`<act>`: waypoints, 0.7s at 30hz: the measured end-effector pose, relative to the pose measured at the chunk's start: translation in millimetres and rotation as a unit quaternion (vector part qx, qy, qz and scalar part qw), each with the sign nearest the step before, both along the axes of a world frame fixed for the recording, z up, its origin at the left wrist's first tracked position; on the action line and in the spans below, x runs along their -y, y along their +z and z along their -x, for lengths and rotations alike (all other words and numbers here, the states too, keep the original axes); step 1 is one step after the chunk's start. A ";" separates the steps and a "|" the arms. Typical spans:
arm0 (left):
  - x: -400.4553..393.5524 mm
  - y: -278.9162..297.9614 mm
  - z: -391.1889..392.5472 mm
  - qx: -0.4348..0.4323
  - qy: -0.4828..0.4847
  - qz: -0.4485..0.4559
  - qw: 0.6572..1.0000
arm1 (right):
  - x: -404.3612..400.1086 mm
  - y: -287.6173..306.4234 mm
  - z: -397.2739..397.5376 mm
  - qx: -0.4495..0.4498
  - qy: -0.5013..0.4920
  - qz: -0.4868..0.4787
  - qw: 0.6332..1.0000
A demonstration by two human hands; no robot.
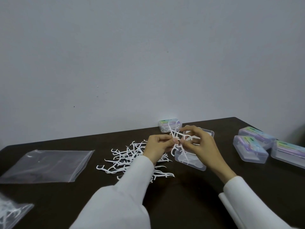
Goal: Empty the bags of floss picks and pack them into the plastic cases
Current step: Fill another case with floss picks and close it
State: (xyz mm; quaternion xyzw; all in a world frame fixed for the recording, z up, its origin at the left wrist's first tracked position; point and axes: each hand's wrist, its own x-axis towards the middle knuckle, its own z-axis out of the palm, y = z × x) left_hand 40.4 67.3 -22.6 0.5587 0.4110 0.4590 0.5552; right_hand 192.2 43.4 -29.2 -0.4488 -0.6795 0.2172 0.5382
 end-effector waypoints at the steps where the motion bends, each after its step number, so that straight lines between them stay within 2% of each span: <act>1: 0.9 0.4 -0.5 0.003 -0.002 0.002 1.000 | 0.4 0.5 0.0 -0.017 0.002 0.006 1.000; 4: 1.5 1.3 -0.5 0.001 0.002 0.000 1.000 | -0.4 1.5 -1.9 -0.035 -0.010 0.027 0.999; 11: -3.8 0.9 5.6 -0.035 0.046 -0.037 0.998 | -11.6 -4.0 -20.7 -0.017 -0.119 0.057 0.991; 14: -4.3 1.4 5.7 -0.047 0.052 -0.050 0.996 | -13.4 -6.4 -23.1 0.053 -0.140 0.055 0.987; 17: -4.0 2.6 6.3 -0.053 0.050 -0.061 0.995 | -10.7 -6.8 -22.3 0.130 -0.095 0.041 0.986; 21: -3.8 3.2 7.5 -0.052 0.047 -0.070 0.995 | -8.7 -10.8 -19.7 0.264 -0.060 0.057 0.961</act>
